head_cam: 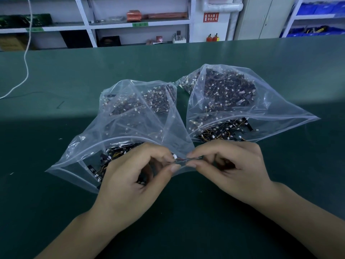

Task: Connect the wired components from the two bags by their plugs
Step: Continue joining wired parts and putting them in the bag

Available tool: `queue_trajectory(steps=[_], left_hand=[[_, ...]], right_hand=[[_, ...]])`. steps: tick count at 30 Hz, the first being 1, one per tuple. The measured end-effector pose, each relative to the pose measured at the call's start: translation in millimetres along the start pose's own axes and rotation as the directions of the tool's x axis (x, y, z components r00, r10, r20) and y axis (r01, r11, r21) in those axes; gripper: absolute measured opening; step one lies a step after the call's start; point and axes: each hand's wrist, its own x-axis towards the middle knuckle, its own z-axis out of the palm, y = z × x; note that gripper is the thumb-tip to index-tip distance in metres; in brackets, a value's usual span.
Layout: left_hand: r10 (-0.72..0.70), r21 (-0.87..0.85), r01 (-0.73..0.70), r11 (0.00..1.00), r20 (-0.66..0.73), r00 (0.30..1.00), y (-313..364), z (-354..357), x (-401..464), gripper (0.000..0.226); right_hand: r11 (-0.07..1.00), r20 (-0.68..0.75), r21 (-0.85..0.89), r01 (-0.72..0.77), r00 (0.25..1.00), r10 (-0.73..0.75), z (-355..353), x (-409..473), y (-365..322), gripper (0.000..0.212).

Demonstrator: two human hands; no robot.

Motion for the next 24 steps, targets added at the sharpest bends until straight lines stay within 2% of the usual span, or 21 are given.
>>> queue_trajectory(steps=[8, 24], left_hand=[[0.000, 0.017, -0.001, 1.000, 0.020, 1.000, -2.7, -1.5, 0.0, 0.002], [-0.026, 0.040, 0.025, 0.999, 0.037, 0.999, -2.3, -1.6, -0.7, 0.005]], right_hand=[[1.000, 0.014, 0.016, -0.004, 1.000, 0.003, 0.2, 0.3, -1.5, 0.012], [0.995, 0.052, 0.045, -0.083, 0.995, 0.081, 2.7, 0.8, -3.3, 0.007]])
